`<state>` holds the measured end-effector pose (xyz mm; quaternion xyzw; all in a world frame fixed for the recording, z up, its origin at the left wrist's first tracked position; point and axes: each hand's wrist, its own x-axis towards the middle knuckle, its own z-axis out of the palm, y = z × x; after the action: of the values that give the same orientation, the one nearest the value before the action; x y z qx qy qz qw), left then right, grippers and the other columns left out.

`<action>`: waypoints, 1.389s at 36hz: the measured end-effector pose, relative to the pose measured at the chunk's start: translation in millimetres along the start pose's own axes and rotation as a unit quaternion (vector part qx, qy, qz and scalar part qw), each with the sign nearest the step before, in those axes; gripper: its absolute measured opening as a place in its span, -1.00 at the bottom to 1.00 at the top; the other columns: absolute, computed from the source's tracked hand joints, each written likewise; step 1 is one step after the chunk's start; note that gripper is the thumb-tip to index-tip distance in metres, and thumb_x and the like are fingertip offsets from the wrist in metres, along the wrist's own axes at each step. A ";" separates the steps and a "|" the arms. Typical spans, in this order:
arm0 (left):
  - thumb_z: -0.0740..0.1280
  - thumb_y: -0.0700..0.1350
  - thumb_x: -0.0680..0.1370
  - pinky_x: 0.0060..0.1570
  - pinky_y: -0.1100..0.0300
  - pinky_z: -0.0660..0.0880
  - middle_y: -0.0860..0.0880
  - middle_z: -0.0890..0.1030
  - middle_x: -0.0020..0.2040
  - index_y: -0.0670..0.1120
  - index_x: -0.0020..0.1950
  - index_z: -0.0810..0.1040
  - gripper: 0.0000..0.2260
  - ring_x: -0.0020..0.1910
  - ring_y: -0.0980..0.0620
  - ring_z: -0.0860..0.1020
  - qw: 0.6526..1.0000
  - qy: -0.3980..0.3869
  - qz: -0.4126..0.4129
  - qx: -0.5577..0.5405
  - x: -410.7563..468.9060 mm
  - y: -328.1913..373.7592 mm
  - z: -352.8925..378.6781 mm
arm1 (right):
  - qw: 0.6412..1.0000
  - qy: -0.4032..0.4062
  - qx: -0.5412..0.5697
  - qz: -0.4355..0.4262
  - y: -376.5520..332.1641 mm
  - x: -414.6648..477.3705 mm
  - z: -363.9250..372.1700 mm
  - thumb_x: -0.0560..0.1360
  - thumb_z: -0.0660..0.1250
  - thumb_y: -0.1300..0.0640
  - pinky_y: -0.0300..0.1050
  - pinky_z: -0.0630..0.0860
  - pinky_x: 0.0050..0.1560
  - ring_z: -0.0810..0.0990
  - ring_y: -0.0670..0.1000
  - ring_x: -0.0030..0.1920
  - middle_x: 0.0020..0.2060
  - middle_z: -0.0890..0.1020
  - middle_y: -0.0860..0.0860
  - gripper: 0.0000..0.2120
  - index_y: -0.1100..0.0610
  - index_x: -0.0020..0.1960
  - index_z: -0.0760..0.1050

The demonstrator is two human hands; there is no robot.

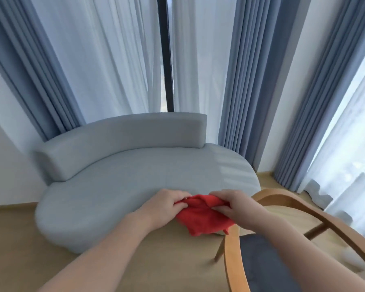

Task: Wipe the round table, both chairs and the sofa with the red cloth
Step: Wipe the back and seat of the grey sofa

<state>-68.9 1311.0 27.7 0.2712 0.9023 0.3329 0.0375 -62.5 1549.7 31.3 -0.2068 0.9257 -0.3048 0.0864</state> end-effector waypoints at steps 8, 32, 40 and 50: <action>0.31 -0.31 0.53 0.09 0.45 0.36 0.12 0.63 0.02 -0.04 0.11 0.63 -0.75 0.01 0.32 0.54 0.982 0.132 -0.085 -0.107 -38.5 -50.7 -52.3 | 0.999 -0.008 -0.024 -0.028 -49.4 58.4 23.5 0.55 0.27 0.14 -0.22 0.45 -0.01 0.54 -0.16 -0.05 -0.09 0.62 -0.24 -0.76 -0.15 0.11 0.56; 0.23 -0.44 0.50 0.07 0.17 0.49 -0.02 0.60 0.08 0.03 0.14 0.42 -0.60 0.03 0.05 0.59 0.914 0.233 -0.035 -0.332 11.9 -199.9 -260.1 | 0.931 0.118 0.332 0.092 -188.4 289.3 77.7 0.50 0.31 0.35 0.14 0.62 0.01 0.67 0.05 -0.20 -0.17 0.66 0.13 -0.91 0.20 -0.07 0.54; 0.17 -0.49 0.52 -0.19 0.22 0.47 -0.05 0.61 0.03 -0.08 0.17 0.39 -0.63 -0.12 0.04 0.58 0.878 0.262 -0.086 -0.392 82.8 -243.4 -270.4 | 0.750 0.223 0.591 0.198 -104.2 358.0 49.0 0.40 0.10 0.51 0.02 0.63 -0.17 0.59 0.22 -0.11 -0.12 0.52 0.23 -0.79 0.30 -0.09 0.41; 0.17 -0.38 0.52 0.02 0.55 0.31 0.17 0.53 0.07 0.09 0.12 0.58 -0.59 0.04 0.25 0.49 0.959 0.249 -0.107 -0.083 197.0 -282.6 -278.4 | 0.908 0.226 0.324 0.136 -35.6 449.5 -15.0 0.44 0.11 0.42 -0.11 0.52 -0.29 0.51 0.05 -0.34 -0.20 0.60 0.06 -0.60 0.09 0.07 0.59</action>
<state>-436.8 1072.4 90.3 0.0776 0.8759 0.4579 -0.1303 -459.4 1336.0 49.3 0.0350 0.7896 -0.6122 -0.0226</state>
